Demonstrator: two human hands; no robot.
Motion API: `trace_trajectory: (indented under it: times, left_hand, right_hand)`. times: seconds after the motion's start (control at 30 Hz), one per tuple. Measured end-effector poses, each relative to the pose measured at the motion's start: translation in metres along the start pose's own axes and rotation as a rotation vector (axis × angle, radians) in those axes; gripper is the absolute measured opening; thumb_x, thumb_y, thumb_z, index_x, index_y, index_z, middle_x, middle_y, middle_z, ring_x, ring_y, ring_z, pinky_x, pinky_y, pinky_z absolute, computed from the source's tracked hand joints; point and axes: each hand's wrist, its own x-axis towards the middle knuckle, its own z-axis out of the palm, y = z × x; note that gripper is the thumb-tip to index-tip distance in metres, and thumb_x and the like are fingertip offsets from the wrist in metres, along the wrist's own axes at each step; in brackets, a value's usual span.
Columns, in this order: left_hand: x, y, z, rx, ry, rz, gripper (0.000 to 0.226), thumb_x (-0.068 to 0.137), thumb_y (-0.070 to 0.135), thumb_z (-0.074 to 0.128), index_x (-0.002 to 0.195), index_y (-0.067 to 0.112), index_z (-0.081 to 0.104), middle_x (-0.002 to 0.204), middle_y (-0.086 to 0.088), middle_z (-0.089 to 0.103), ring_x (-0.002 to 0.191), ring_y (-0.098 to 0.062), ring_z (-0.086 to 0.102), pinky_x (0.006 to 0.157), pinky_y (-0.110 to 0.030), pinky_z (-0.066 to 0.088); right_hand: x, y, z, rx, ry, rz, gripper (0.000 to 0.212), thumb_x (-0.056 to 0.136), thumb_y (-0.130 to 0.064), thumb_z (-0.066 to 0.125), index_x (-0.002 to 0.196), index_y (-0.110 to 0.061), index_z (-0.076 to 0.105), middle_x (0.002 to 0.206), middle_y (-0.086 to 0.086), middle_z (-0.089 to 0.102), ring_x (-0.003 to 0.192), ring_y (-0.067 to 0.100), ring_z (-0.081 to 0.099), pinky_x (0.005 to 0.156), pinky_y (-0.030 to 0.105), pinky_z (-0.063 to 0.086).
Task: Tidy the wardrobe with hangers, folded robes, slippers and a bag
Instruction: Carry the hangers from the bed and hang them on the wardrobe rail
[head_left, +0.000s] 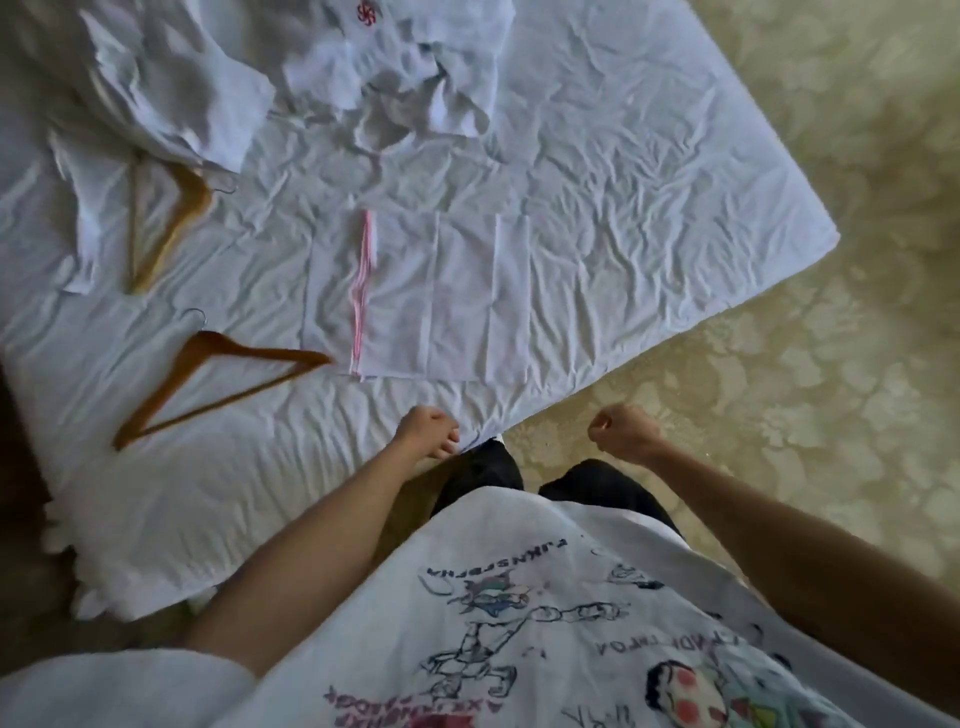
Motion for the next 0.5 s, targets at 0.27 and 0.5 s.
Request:
trace_trajectory:
  times: [0.27, 0.5]
  left_hand:
    - [0.01, 0.056, -0.004, -0.243, 0.155, -0.025, 0.017, 0.093, 0.015, 0.058, 0.093, 0.005, 0.072, 0.083, -0.011, 0.073, 0.064, -0.016, 0.068, 0.048, -0.02, 0.05]
    - [0.003, 0.046, -0.034, -0.534, 0.452, -0.166, 0.02, 0.09, 0.018, 0.055, 0.092, 0.009, 0.073, 0.079, -0.006, 0.074, 0.057, -0.016, 0.068, 0.061, -0.031, 0.058]
  right_hand:
    - [0.093, -0.037, -0.061, -0.201, -0.135, -0.118, 0.014, 0.087, -0.019, 0.062, 0.082, -0.014, 0.074, 0.085, 0.003, 0.071, 0.086, 0.021, 0.067, 0.068, 0.026, 0.045]
    - [0.151, -0.163, -0.081, -0.343, -0.252, -0.382, 0.017, 0.08, -0.022, 0.057, 0.078, -0.015, 0.072, 0.087, 0.009, 0.075, 0.088, 0.027, 0.07, 0.08, 0.033, 0.056]
